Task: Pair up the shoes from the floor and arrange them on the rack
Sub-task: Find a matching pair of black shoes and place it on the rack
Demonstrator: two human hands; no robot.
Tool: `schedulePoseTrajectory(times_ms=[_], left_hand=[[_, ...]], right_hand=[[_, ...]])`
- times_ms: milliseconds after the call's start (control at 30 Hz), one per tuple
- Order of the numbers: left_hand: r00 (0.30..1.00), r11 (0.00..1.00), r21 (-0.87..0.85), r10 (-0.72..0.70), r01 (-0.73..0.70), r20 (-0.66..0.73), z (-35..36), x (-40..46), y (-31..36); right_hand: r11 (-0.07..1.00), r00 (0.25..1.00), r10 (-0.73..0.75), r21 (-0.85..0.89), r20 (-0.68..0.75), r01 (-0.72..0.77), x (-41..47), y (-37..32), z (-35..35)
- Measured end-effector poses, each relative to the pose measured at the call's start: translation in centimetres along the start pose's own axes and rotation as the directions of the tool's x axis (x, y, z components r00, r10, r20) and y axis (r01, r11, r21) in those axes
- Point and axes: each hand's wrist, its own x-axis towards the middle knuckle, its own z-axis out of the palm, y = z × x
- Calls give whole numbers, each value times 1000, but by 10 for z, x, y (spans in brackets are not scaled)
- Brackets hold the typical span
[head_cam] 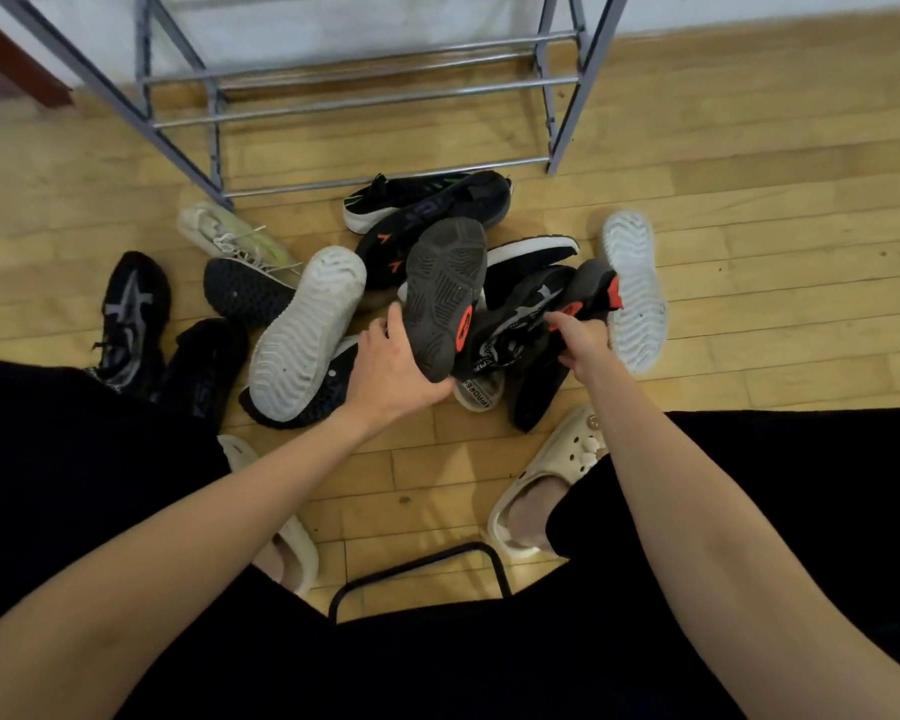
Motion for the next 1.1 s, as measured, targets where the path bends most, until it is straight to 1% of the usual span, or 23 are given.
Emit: schedulePoseTrajectory(times_ms=[67,133,200,267,333,400,467,500,567,633,667,700,733,800,867,933,1033,1100], left_hand=[[998,998,0,-58,58,39,0,-1,0],[995,997,4,-79,79,56,-2,0,0],[993,995,-15,-97,98,65,-4,2,-2],[991,993,-49,-106,111,81,-7,3,-2],[990,989,-91,-105,114,98,-10,4,-2],[988,985,-129,-102,117,115,-12,4,-2],[985,981,-152,-101,122,139,-14,4,-3],[984,978,-167,-99,123,148,-16,3,-3],[983,968,-214,-97,130,157,-18,2,-6],[986,957,-262,-91,125,138,-19,1,-10],[990,957,-268,-83,110,111,-20,-1,-11],[995,962,-258,-67,84,74,-20,-3,-12],[999,971,-235,-45,50,30,-20,-5,-13],[999,982,-190,14,-21,-38,-19,-4,-15],[998,983,-176,44,-53,-56,-17,-1,-15],[998,983,-180,40,-48,-46,-16,4,-11],[998,988,-149,52,-49,18,-12,10,-5],[996,989,-134,65,-57,55,-8,11,-5]], right_hand=[[999,995,-27,-39,-96,23,2,7,9],[1000,988,-17,-27,-153,13,2,11,12],[999,985,-26,-40,-172,20,-6,7,10],[999,981,-36,-8,-189,35,-16,0,8],[992,978,-7,121,-208,33,-24,-11,8],[957,976,59,290,-211,5,-30,-25,7],[921,973,111,388,-200,-25,-38,-36,3],[918,976,115,396,-187,-32,-45,-39,1],[916,993,78,401,-88,-36,-65,-40,-1],[909,998,-26,417,65,-3,-87,-42,0],[907,987,-74,421,140,8,-96,-44,0],[915,977,-109,401,185,26,-102,-46,-2],[925,972,-132,377,195,50,-108,-48,-4],[948,976,-146,305,161,92,-112,-47,-9],[953,973,-167,280,159,117,-113,-42,-13],[945,967,-191,298,166,135,-115,-41,-19],[930,950,-161,365,268,55,-113,-41,-24],[903,943,-142,429,300,-1,-115,-42,-21]])
